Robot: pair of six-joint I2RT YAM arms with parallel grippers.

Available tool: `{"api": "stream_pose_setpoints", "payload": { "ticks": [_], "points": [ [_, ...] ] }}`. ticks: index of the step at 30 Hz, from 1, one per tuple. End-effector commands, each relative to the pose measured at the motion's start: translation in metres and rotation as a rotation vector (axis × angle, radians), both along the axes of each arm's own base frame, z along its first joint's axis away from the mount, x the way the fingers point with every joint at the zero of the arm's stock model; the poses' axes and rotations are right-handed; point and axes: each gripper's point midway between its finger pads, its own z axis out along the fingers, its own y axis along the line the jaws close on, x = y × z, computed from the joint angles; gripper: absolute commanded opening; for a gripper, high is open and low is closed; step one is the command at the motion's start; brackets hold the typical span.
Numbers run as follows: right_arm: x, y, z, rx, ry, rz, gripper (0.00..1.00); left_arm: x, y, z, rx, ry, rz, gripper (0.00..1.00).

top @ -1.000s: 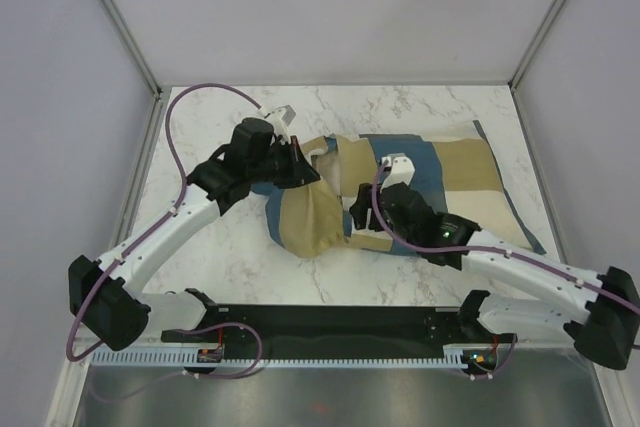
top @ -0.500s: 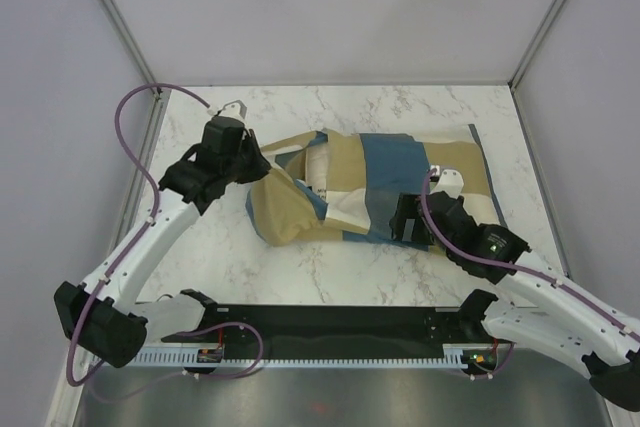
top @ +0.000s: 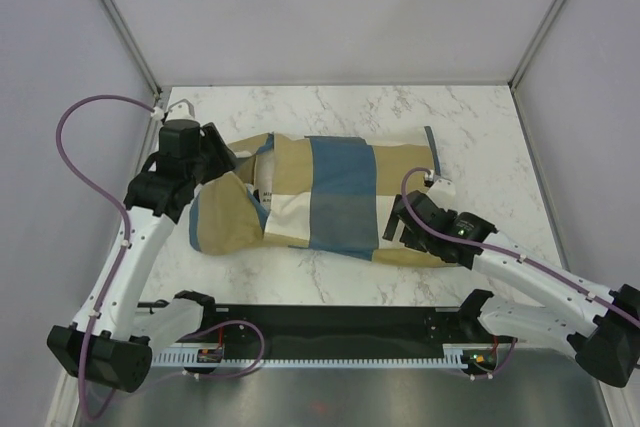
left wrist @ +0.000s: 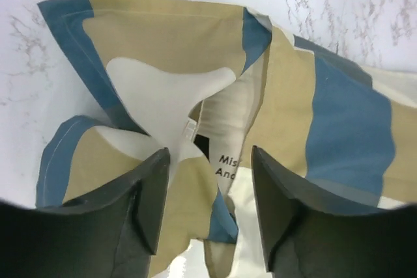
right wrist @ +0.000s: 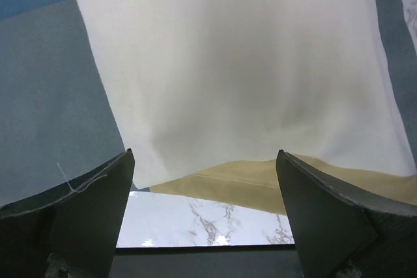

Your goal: Put the pillow into the pillowcase

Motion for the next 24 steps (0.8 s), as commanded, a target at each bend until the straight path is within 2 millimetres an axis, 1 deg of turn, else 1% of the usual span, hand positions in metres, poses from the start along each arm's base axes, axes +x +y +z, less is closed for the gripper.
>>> {"api": "stream_pose_setpoints", "payload": {
  "ticks": [1, 2, 3, 5, 6, 7, 8, 9, 11, 12, 14, 15, 16, 17, 18, 19, 20, 21, 22, 23, 24],
  "points": [
    [0.0, -0.005, -0.003, 0.044, 0.023, -0.156, 0.98, -0.006, -0.006, -0.009, -0.008, 0.007, -0.057, 0.95],
    [0.0, -0.008, -0.004, 0.05, 0.021, -0.199, 0.98, -0.01, -0.008, -0.012, -0.019, 0.012, -0.069, 1.0],
    [-0.001, -0.011, -0.005, 0.043, 0.027, -0.211, 0.98, -0.02, -0.009, -0.021, -0.036, 0.02, -0.073, 1.0],
    [-0.001, -0.014, -0.007, 0.041, 0.031, -0.243, 0.98, -0.032, -0.015, -0.032, -0.071, 0.032, -0.095, 1.0],
    [-0.001, -0.019, -0.01, 0.023, 0.028, -0.259, 0.98, -0.041, -0.016, -0.055, -0.091, 0.074, -0.095, 1.0],
    [-0.001, -0.022, -0.012, 0.016, 0.026, -0.275, 0.98, -0.05, -0.022, -0.058, -0.122, 0.063, -0.121, 1.0],
    [-0.001, -0.026, -0.015, 0.007, 0.029, -0.287, 0.98, -0.054, -0.023, -0.068, -0.129, 0.076, -0.117, 1.0],
    [-0.001, -0.029, -0.02, -0.005, 0.033, -0.299, 0.98, -0.062, -0.023, -0.094, -0.147, 0.121, -0.098, 1.0],
    [0.0, -0.032, -0.026, -0.01, 0.041, -0.311, 0.98, -0.07, -0.028, -0.113, -0.184, 0.137, -0.107, 1.0],
    [0.001, -0.031, -0.032, 0.0, 0.042, -0.317, 0.98, -0.074, -0.038, -0.123, -0.224, 0.151, -0.119, 1.0],
    [0.003, -0.03, -0.036, 0.008, 0.038, -0.319, 0.96, -0.076, -0.046, -0.132, -0.268, 0.165, -0.115, 1.0],
    [0.005, -0.029, -0.036, 0.011, 0.03, -0.323, 0.89, -0.079, -0.047, -0.144, -0.288, 0.184, -0.097, 1.0],
    [0.007, -0.031, -0.034, 0.004, 0.015, -0.329, 0.67, -0.073, -0.052, -0.142, -0.306, 0.155, -0.109, 1.0],
    [0.008, -0.032, -0.032, -0.001, 0.01, -0.332, 0.5, -0.073, -0.055, -0.146, -0.315, 0.165, -0.125, 0.93],
    [0.011, -0.032, -0.024, 0.007, -0.007, -0.336, 0.32, -0.072, -0.057, -0.146, -0.314, 0.161, -0.139, 0.81],
    [0.011, -0.032, -0.019, 0.007, -0.017, -0.329, 0.06, -0.072, -0.059, -0.146, -0.312, 0.165, -0.154, 0.58],
    [0.012, -0.034, -0.013, 0.009, -0.029, -0.329, 0.0, -0.071, -0.059, -0.144, -0.301, 0.163, -0.165, 0.46],
    [0.012, -0.035, 0.0, 0.019, -0.043, -0.326, 0.0, -0.068, -0.06, -0.135, -0.283, 0.142, -0.192, 0.29],
    [0.011, -0.036, 0.007, 0.023, -0.05, -0.322, 0.0, -0.069, -0.061, -0.129, -0.28, 0.132, -0.207, 0.04],
    [0.01, -0.038, 0.018, 0.028, -0.068, -0.317, 0.0, -0.073, -0.06, -0.128, -0.263, 0.141, -0.222, 0.02],
    [0.007, -0.042, 0.029, 0.023, -0.069, -0.317, 0.0, -0.073, -0.061, -0.113, -0.264, 0.108, -0.243, 0.02]
  ]
}}
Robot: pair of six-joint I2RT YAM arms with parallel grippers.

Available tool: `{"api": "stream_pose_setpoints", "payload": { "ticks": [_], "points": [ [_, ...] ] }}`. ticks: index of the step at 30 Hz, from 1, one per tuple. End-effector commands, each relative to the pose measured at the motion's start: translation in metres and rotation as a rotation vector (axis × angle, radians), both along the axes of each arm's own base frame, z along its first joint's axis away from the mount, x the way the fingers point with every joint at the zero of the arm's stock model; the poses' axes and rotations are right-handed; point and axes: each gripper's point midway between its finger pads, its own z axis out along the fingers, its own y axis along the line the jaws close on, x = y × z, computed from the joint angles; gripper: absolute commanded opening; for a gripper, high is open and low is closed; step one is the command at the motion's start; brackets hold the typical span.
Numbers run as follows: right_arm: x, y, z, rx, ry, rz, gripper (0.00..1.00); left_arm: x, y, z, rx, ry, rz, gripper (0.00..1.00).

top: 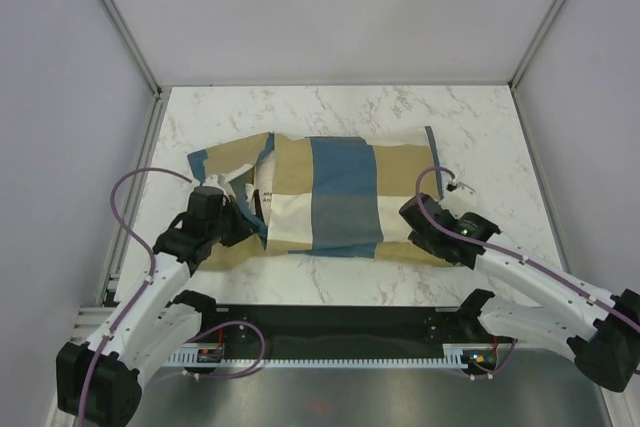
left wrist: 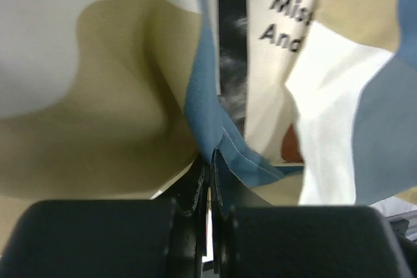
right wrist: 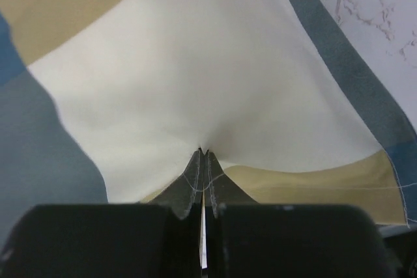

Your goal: Put the pillow into the pillowcase

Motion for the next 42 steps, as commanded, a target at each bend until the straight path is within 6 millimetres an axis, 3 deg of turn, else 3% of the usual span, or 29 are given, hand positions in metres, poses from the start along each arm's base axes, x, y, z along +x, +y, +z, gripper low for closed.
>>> {"api": "stream_pose_setpoints", "payload": {
  "ticks": [1, 5, 7, 8, 9, 10, 11, 12, 14, 15, 16, 17, 18, 19, 20, 21, 22, 23, 25, 27, 30, 34, 35, 37, 42],
  "points": [
    [0.004, -0.013, 0.049, -0.002, -0.093, -0.014, 0.0, 0.008, -0.011, 0.051, -0.036, -0.125, -0.077, 0.02],
    [-0.005, -0.018, 0.094, 0.073, -0.176, 0.02, 0.0, -0.007, -0.006, 0.105, -0.037, -0.226, -0.102, 0.02],
    [-0.006, -0.018, 0.127, 0.111, -0.229, 0.046, 0.0, -0.015, -0.001, 0.133, -0.033, -0.285, -0.094, 0.02],
    [-0.006, -0.017, 0.141, 0.123, -0.249, 0.054, 0.0, -0.017, 0.0, 0.164, -0.039, -0.341, -0.099, 0.02],
    [-0.005, -0.017, 0.173, 0.148, -0.298, 0.07, 0.0, -0.023, 0.003, 0.173, -0.034, -0.341, -0.099, 0.02],
    [-0.004, -0.017, 0.189, 0.154, -0.321, 0.083, 0.0, -0.026, 0.003, 0.187, -0.038, -0.358, -0.107, 0.02],
    [0.001, -0.014, 0.203, 0.141, -0.329, 0.089, 0.0, -0.024, 0.002, 0.217, -0.045, -0.413, -0.114, 0.02],
    [0.002, -0.017, 0.242, 0.171, -0.395, 0.089, 0.0, -0.026, 0.002, 0.229, -0.047, -0.426, -0.12, 0.02],
    [0.013, -0.015, 0.268, 0.112, -0.426, 0.115, 0.0, -0.019, 0.001, 0.266, -0.05, -0.475, -0.118, 0.02],
    [0.012, -0.013, 0.294, 0.133, -0.473, 0.146, 0.05, -0.018, -0.001, 0.273, -0.053, -0.479, -0.129, 0.02],
    [0.01, 0.0, 0.294, 0.117, -0.457, 0.256, 0.44, -0.018, -0.005, 0.279, -0.068, -0.482, -0.149, 0.02],
    [0.011, 0.012, 0.303, 0.158, -0.491, 0.309, 0.73, -0.016, -0.008, 0.28, -0.077, -0.474, -0.152, 0.02],
    [0.012, 0.022, 0.279, 0.151, -0.449, 0.353, 0.98, -0.016, -0.008, 0.276, -0.081, -0.465, -0.153, 0.02],
    [0.008, 0.033, 0.264, 0.195, -0.424, 0.387, 0.98, -0.014, -0.008, 0.272, -0.079, -0.462, -0.148, 0.02],
    [0.006, 0.037, 0.261, 0.244, -0.447, 0.393, 0.98, -0.011, -0.009, 0.256, -0.069, -0.428, -0.145, 0.02],
    [0.005, 0.043, 0.215, 0.218, -0.354, 0.407, 0.98, -0.009, -0.006, 0.249, -0.057, -0.421, -0.131, 0.02],
    [0.001, 0.049, 0.196, 0.237, -0.313, 0.423, 0.98, -0.006, -0.005, 0.244, -0.053, -0.42, -0.123, 0.02],
    [-0.006, 0.055, 0.158, 0.25, -0.221, 0.433, 0.98, -0.004, -0.004, 0.23, -0.041, -0.394, -0.112, 0.02],
    [-0.016, 0.059, 0.125, 0.26, -0.14, 0.445, 0.98, 0.0, -0.002, 0.222, -0.029, -0.385, -0.097, 0.02],
    [-0.026, 0.05, 0.091, 0.228, -0.056, 0.41, 0.98, 0.006, -0.002, 0.217, -0.016, -0.375, -0.091, 0.02],
    [-0.036, 0.021, 0.078, 0.135, -0.003, 0.332, 0.98, 0.012, 0.0, 0.218, -0.001, -0.376, -0.081, 0.02],
    [-0.052, 0.008, 0.063, 0.109, 0.072, 0.308, 0.98, 0.015, 0.001, 0.215, 0.007, -0.371, -0.072, 0.02],
    [-0.055, 0.006, 0.051, 0.099, 0.096, 0.301, 0.98, 0.015, 0.001, 0.212, 0.006, -0.368, -0.07, 0.02],
    [-0.059, 0.011, 0.041, 0.124, 0.119, 0.315, 0.98, 0.014, -0.001, 0.21, -0.004, -0.371, -0.074, 0.02],
    [-0.065, 0.047, 0.009, 0.278, 0.115, 0.442, 0.98, 0.014, -0.002, 0.202, -0.007, -0.36, -0.082, 0.02]
  ]
}}
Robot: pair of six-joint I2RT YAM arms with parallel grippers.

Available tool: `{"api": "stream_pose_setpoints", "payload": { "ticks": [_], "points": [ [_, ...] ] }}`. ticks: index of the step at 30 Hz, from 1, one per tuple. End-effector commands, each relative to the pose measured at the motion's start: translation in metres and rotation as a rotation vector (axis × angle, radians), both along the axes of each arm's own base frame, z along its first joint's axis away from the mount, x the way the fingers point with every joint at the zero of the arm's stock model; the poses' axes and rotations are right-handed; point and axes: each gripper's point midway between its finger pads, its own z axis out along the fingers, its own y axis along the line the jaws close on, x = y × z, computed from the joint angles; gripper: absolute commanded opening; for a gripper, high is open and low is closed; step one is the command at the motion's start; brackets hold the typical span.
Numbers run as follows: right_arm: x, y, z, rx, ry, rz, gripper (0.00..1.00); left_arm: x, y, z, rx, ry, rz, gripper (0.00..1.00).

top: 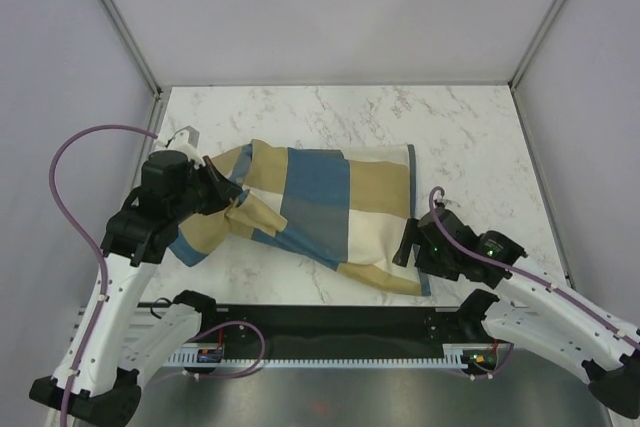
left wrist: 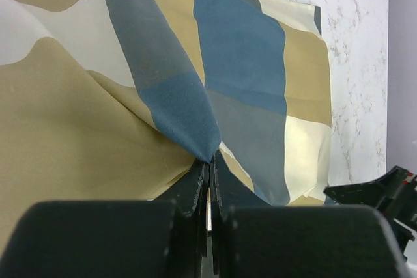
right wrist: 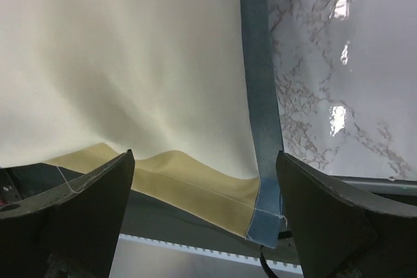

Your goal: Put the pillow into the pillowcase

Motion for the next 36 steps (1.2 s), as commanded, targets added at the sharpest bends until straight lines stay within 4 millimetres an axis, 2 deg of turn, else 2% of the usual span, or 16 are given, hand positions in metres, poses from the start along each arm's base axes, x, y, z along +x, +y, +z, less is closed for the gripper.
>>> {"api": "stream_pose_setpoints", "payload": {
  "ticks": [1, 8, 10, 11, 13, 16, 17, 19, 20, 21, 22, 24, 25, 28, 32, 36],
  "points": [
    [-0.001, 0.03, -0.009, 0.135, -0.001, 0.069, 0.98, 0.01, -0.004, 0.02, -0.016, -0.105, -0.02, 0.02],
    [-0.013, 0.034, -0.057, 0.036, 0.053, 0.109, 0.98, 0.007, -0.003, 0.018, -0.015, -0.106, -0.02, 0.02],
    [-0.012, 0.041, -0.062, 0.036, 0.045, 0.126, 0.69, 0.007, -0.002, 0.016, -0.014, -0.105, -0.019, 0.02],
    [-0.008, 0.041, -0.06, 0.026, 0.029, 0.124, 0.08, 0.008, -0.003, 0.015, -0.013, -0.103, -0.019, 0.02],
    [-0.002, 0.039, -0.048, 0.015, 0.001, 0.108, 0.0, 0.007, -0.002, 0.016, -0.012, -0.107, -0.022, 0.02],
    [0.004, 0.034, -0.007, 0.003, -0.067, 0.12, 0.0, 0.005, -0.002, 0.022, -0.003, -0.126, -0.033, 0.02],
    [0.012, 0.039, 0.024, 0.039, -0.121, 0.125, 0.0, 0.003, -0.001, 0.024, 0.0, -0.13, -0.035, 0.02],
    [0.011, 0.029, 0.054, 0.028, -0.164, 0.128, 0.0, -0.003, 0.0, 0.032, 0.005, -0.142, -0.052, 0.02],
    [0.015, 0.034, 0.088, 0.085, -0.221, 0.129, 0.0, -0.008, 0.0, 0.037, 0.004, -0.153, -0.059, 0.02],
    [0.015, 0.033, 0.105, 0.111, -0.248, 0.133, 0.0, -0.015, 0.002, 0.037, 0.01, -0.138, -0.061, 0.02],
    [0.012, 0.031, 0.136, 0.164, -0.297, 0.134, 0.0, -0.021, 0.005, 0.051, 0.011, -0.171, -0.063, 0.02],
    [0.011, 0.027, 0.168, 0.219, -0.35, 0.122, 0.0, -0.034, 0.014, 0.061, 0.028, -0.184, -0.044, 0.02],
    [0.012, 0.019, 0.197, 0.242, -0.402, 0.099, 0.0, -0.04, 0.018, 0.08, 0.028, -0.228, -0.036, 0.02],
    [0.022, -0.001, 0.243, 0.206, -0.488, 0.02, 0.0, -0.052, 0.023, 0.107, 0.037, -0.256, -0.038, 0.02],
    [0.035, -0.017, 0.292, 0.2, -0.597, -0.065, 0.0, -0.058, 0.024, 0.139, 0.036, -0.294, -0.044, 0.02],
    [0.032, -0.02, 0.305, 0.236, -0.615, -0.074, 0.0, -0.076, 0.037, 0.173, 0.046, -0.369, -0.012, 0.02]
  ]
}}
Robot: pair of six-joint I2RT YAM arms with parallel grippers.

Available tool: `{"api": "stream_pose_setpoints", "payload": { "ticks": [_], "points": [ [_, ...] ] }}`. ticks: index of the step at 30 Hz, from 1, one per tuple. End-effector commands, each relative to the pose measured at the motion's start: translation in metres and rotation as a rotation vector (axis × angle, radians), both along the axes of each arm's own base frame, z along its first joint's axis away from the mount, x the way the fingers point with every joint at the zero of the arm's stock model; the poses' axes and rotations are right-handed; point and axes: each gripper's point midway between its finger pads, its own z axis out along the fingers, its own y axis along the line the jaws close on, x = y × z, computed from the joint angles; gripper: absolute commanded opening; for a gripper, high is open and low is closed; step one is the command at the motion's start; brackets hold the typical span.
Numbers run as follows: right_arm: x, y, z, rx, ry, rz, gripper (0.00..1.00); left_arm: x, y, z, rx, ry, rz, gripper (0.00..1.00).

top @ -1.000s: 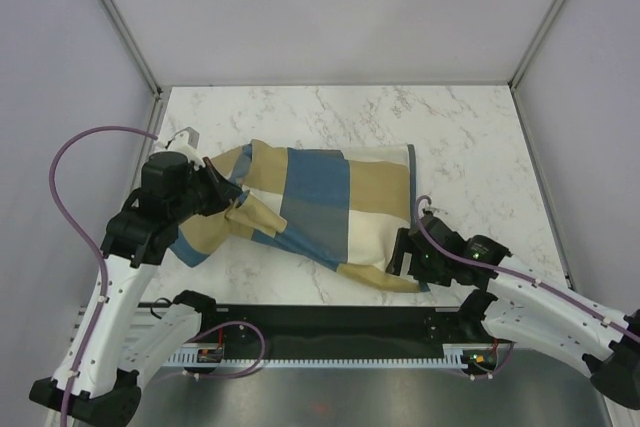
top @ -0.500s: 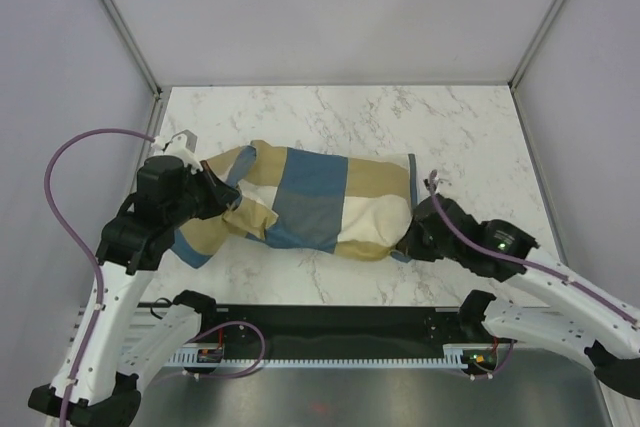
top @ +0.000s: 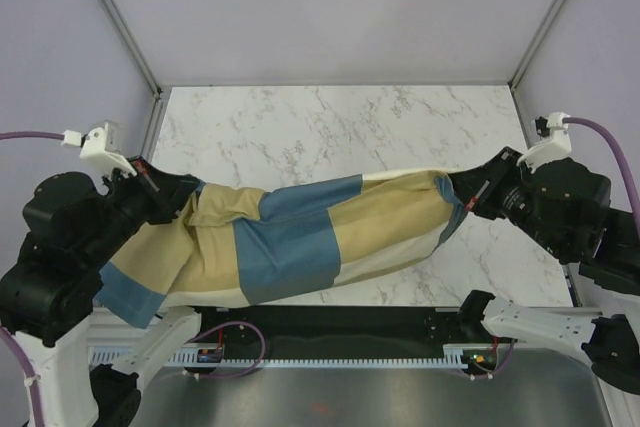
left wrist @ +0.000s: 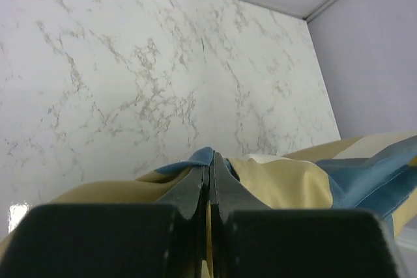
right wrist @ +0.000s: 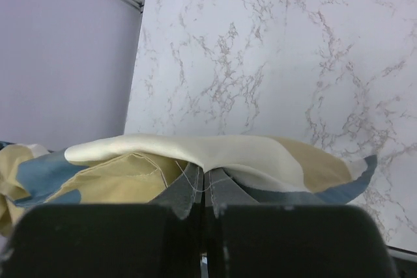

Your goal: Put the pillow into the pillowcase

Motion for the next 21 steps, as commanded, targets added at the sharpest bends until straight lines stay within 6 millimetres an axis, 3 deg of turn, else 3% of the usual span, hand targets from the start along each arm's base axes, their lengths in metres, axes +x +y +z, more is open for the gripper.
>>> {"api": "stream_pose_setpoints", "payload": {
  "ticks": [1, 5, 7, 8, 9, 11, 12, 13, 14, 15, 16, 17, 19, 20, 21],
  "points": [
    [0.002, -0.013, 0.001, -0.034, -0.016, -0.048, 0.0, -0.012, 0.009, 0.031, 0.032, -0.095, 0.006, 0.02],
    [0.006, -0.022, -0.009, -0.039, -0.012, -0.107, 0.0, -0.005, -0.005, 0.017, 0.024, -0.053, -0.058, 0.02],
    [0.015, -0.024, -0.013, -0.074, -0.013, -0.152, 0.0, 0.015, -0.024, -0.01, 0.005, 0.033, -0.123, 0.02],
    [0.019, -0.024, -0.015, -0.092, -0.011, -0.171, 0.0, 0.027, -0.035, -0.008, -0.025, 0.007, -0.156, 0.02],
    [0.028, -0.021, -0.021, -0.114, 0.004, -0.207, 0.0, 0.041, -0.043, -0.036, -0.04, 0.079, -0.163, 0.02],
    [0.046, -0.027, -0.031, -0.18, -0.01, -0.317, 0.0, 0.066, -0.055, -0.059, -0.057, 0.13, -0.172, 0.02],
    [0.058, -0.023, -0.04, -0.235, -0.005, -0.359, 0.0, 0.086, -0.059, -0.077, -0.063, 0.154, -0.148, 0.02],
    [0.069, -0.032, -0.036, -0.269, -0.036, -0.451, 0.0, 0.101, -0.058, -0.086, -0.056, 0.168, -0.119, 0.02],
    [0.081, -0.039, -0.038, -0.295, -0.027, -0.51, 0.0, 0.129, -0.057, -0.112, -0.03, 0.244, -0.063, 0.02],
    [0.101, -0.032, -0.042, -0.31, -0.013, -0.542, 0.0, 0.148, -0.06, -0.113, -0.051, 0.243, -0.044, 0.02],
    [0.12, -0.051, -0.043, -0.342, 0.007, -0.59, 0.0, 0.162, -0.063, -0.12, -0.066, 0.266, -0.042, 0.02],
    [0.135, -0.038, -0.051, -0.301, 0.047, -0.521, 0.0, 0.177, -0.068, -0.128, -0.092, 0.301, -0.059, 0.02],
    [0.179, -0.032, -0.069, -0.253, 0.084, -0.498, 0.0, 0.22, -0.077, -0.14, -0.103, 0.341, -0.042, 0.02],
    [0.2, -0.049, -0.076, -0.236, 0.11, -0.514, 0.0, 0.235, -0.073, -0.142, -0.088, 0.342, -0.012, 0.02],
    [0.228, -0.054, -0.093, -0.249, 0.14, -0.542, 0.0, 0.265, -0.075, -0.141, -0.063, 0.332, -0.005, 0.06]
  ]
}}
